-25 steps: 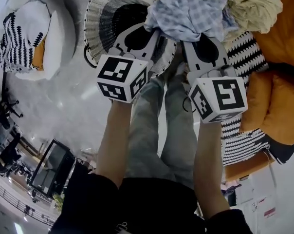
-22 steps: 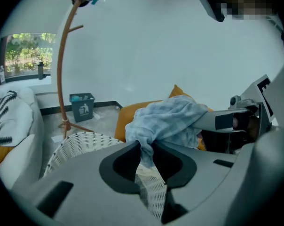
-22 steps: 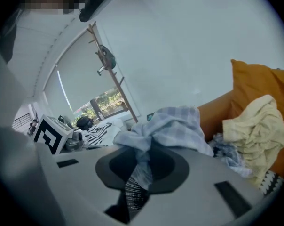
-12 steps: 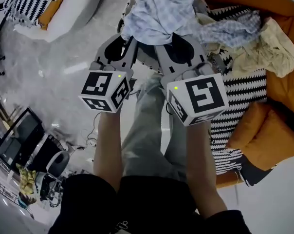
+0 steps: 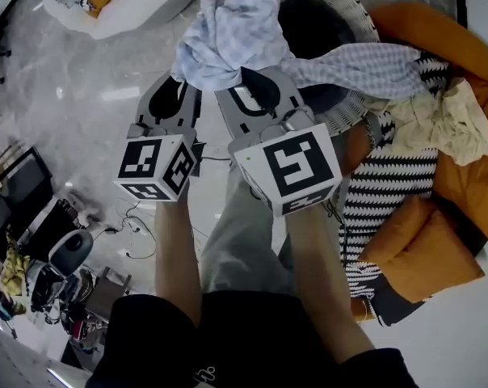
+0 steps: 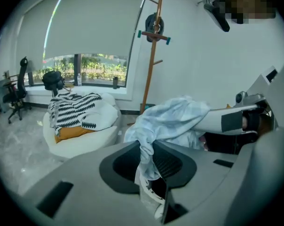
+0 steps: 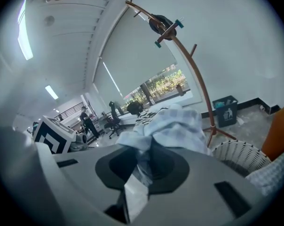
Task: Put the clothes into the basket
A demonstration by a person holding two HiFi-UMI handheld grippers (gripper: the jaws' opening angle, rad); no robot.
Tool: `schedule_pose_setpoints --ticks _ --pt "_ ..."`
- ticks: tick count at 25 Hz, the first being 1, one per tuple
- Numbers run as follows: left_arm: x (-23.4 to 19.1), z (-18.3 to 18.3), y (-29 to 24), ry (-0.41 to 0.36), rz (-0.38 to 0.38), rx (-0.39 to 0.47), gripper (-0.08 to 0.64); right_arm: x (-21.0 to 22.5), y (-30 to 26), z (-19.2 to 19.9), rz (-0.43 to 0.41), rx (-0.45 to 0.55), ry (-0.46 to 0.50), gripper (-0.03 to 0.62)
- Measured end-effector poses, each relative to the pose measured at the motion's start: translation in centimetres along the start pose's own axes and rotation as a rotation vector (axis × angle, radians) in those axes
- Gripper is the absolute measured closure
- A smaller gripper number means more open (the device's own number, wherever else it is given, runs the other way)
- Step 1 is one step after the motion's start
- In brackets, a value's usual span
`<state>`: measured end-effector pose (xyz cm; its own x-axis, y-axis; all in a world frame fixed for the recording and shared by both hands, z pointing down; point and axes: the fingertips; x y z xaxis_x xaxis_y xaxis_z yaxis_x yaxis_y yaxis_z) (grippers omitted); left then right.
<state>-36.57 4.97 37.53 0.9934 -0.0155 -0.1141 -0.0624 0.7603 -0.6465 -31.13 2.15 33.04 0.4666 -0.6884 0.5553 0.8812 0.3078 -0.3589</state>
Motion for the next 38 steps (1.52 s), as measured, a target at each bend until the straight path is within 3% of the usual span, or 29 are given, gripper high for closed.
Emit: schedule_pose_setpoints --ticks 9,16,20,31,38 --pt "-6.9 0.7 4.2 0.073 -0.142 0.034 0.484 -6.1 -4.9 0.9 -0.129 -0.057 0.031 0.537" --pt "-7.9 -0.1 4.4 0.077 -0.12 0.04 0.484 -6.7 -5.6 0.5 -0.098 -0.06 0.028 0.538" --pt "-5.7 -0.4 2.3 0.065 -0.068 0.027 0.485 -4.3 -4.3 0.6 -0.039 -0.048 0.011 0.537" --pt "5.3 -3.1 -5.2 -0.083 0.162 -0.01 0.484 7.7 3.9 -0.2 0.252 0.036 -0.109 0.537" --pt "12.1 -1.5 -7.9 -0.131 0.28 -0.083 0.483 13.5 9.5 2.1 0.429 0.05 -0.213 0.537"
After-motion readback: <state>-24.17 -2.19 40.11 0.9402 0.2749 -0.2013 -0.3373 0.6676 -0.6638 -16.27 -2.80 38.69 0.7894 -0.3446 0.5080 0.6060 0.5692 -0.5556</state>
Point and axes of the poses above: the fingertips, and each gripper's own axes: y backward along the fingers, x to its right, z out of its underside, and after that the axes turned 4 degrees about -y, right-handed
